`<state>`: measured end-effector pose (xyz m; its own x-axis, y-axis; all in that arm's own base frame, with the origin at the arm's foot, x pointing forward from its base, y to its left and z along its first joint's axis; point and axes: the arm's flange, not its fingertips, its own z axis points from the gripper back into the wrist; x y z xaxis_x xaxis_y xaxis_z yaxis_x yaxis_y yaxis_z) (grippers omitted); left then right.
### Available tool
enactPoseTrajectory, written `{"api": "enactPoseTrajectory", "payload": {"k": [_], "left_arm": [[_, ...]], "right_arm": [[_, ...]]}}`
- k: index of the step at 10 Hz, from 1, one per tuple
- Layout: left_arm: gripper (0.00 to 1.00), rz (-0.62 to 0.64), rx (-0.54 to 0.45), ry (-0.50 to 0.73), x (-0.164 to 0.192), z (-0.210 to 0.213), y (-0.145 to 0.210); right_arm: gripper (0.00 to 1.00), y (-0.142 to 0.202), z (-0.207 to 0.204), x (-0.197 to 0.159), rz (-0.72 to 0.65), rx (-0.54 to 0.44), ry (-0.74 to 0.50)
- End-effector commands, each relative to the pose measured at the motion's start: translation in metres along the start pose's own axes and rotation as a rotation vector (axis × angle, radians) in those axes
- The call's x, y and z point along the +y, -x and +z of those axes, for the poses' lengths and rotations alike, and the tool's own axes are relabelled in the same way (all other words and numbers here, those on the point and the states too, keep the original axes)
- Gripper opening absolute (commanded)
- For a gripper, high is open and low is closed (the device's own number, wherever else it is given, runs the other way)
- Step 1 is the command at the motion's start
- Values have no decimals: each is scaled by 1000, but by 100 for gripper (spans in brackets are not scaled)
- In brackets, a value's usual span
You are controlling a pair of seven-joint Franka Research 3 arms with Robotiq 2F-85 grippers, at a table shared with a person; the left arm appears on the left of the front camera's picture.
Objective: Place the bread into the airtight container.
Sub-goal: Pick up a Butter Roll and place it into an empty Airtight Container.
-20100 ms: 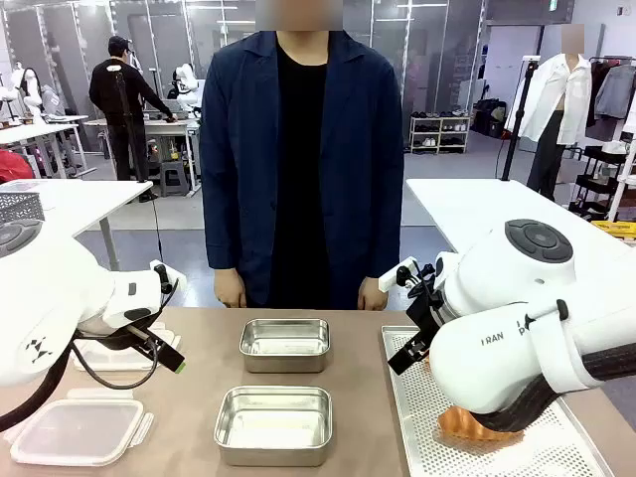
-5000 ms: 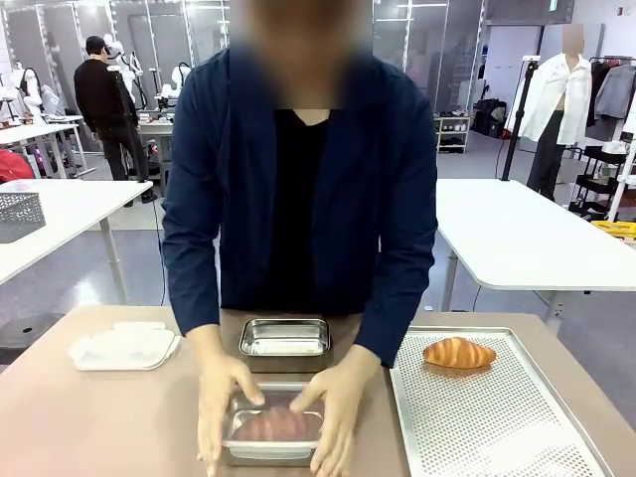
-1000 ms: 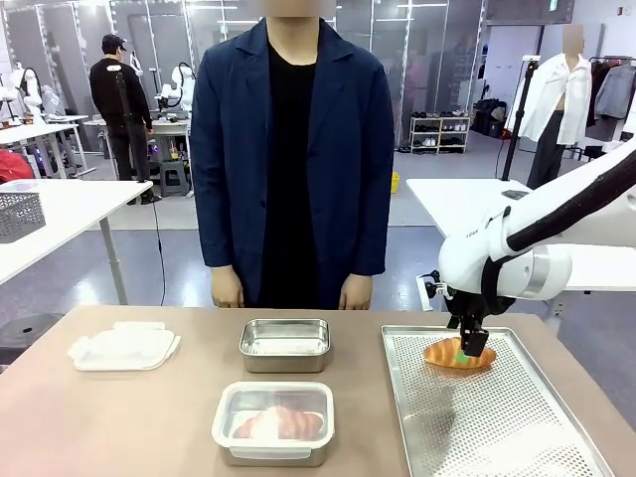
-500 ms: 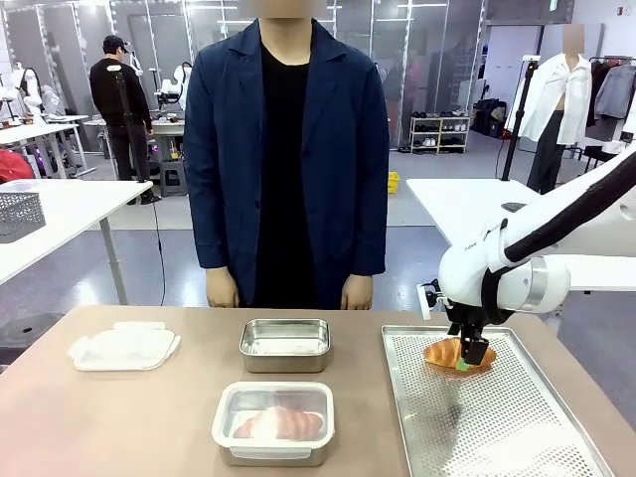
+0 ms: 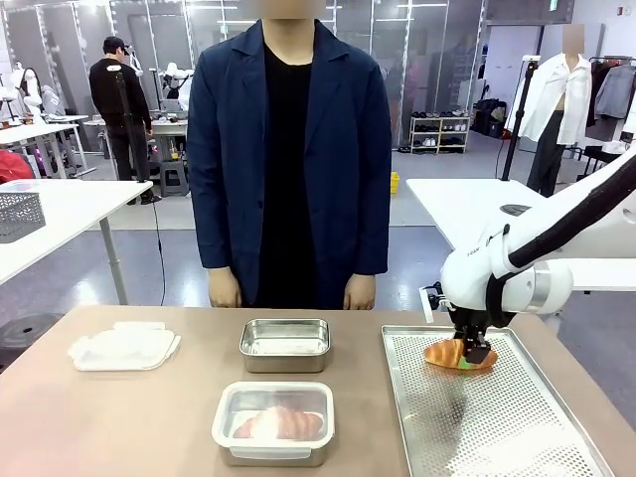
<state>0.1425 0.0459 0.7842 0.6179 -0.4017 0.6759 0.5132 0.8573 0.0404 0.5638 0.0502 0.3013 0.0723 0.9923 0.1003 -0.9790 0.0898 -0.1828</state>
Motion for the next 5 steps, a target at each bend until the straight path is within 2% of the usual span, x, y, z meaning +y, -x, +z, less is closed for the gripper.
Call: {"api": "enactPoseTrajectory", "payload": {"k": [1, 3, 5], "left_arm": [[100, -19, 4, 8, -2, 4, 0], [100, -19, 4, 8, -2, 4, 0], [100, -19, 4, 8, -2, 4, 0]], "right_arm": [[0, -1, -4, 1, -30, 23, -2], [0, -5, 9, 1, -44, 20, 3], [0, -24, 56, 8, -57, 26, 29]]}}
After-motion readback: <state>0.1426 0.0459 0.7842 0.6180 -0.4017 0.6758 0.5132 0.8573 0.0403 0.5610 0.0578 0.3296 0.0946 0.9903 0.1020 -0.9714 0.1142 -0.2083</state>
